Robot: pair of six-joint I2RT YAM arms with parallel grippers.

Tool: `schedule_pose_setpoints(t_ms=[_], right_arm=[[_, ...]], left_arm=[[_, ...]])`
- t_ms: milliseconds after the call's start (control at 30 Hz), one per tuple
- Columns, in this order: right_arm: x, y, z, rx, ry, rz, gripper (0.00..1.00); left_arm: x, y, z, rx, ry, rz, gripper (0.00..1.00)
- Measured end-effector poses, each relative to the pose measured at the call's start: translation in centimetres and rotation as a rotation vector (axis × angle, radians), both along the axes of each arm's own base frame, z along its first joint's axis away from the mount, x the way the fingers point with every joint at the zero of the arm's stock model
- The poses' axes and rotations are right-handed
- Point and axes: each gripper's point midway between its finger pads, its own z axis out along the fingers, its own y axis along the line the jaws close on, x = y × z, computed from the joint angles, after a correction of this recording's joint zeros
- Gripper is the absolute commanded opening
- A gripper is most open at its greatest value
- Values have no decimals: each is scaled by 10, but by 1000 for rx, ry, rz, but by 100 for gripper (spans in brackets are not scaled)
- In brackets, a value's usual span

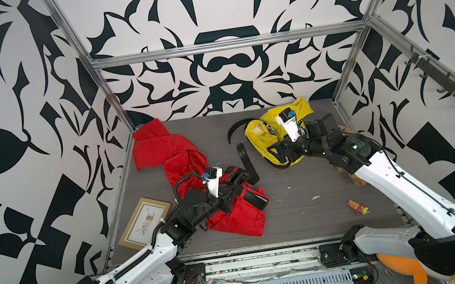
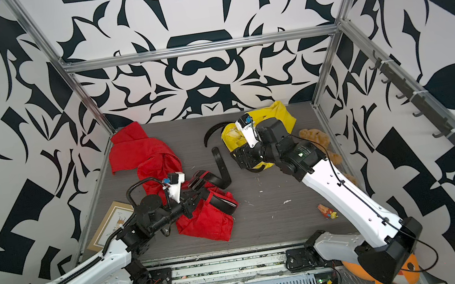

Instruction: Remove the belt from the trousers

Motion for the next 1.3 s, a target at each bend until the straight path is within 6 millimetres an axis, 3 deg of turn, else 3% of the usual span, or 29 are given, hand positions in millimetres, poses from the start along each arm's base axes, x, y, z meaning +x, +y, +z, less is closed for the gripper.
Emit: schedule_pose_setpoints(t_ms=[133, 200, 267, 367, 633, 700, 733, 833, 933, 1000, 1167, 1300], right_arm=[[-4, 10, -89, -13, 202, -7, 80], [-15, 11, -142, -32, 331, -23, 78], [-30, 11, -181, -50, 435, -38, 78], [-49, 20, -211, -51, 517, -34, 78], [-44, 80, -231, 87, 534, -2, 77], [-39, 89, -239, 114, 542, -14, 72], [-37, 92, -242, 124, 545, -20, 68], [-29, 109, -251, 188, 555, -21, 41], [-21, 127, -258, 269, 568, -20, 5], [-16, 135, -254, 324, 567, -22, 0], [-4, 128, -248, 347, 531, -82, 0], [11, 86, -232, 323, 458, -208, 0]], left_arm=[[-5, 3, -1, 5, 8, -8, 0], [-7, 5, -1, 7, 14, -13, 0], [-10, 7, -3, 8, 19, -17, 0], [-15, 11, -10, 20, 36, -17, 0], [-18, 12, -23, 49, 69, -25, 0], [-18, 11, -26, 55, 78, -31, 0], [-18, 10, -27, 57, 81, -33, 0], [-19, 10, -29, 61, 87, -39, 0], [-19, 10, -29, 63, 88, -40, 0], [-19, 10, -30, 69, 90, -40, 0], [-16, 13, -31, 98, 81, -41, 0], [-11, 17, -30, 113, 80, -45, 0]])
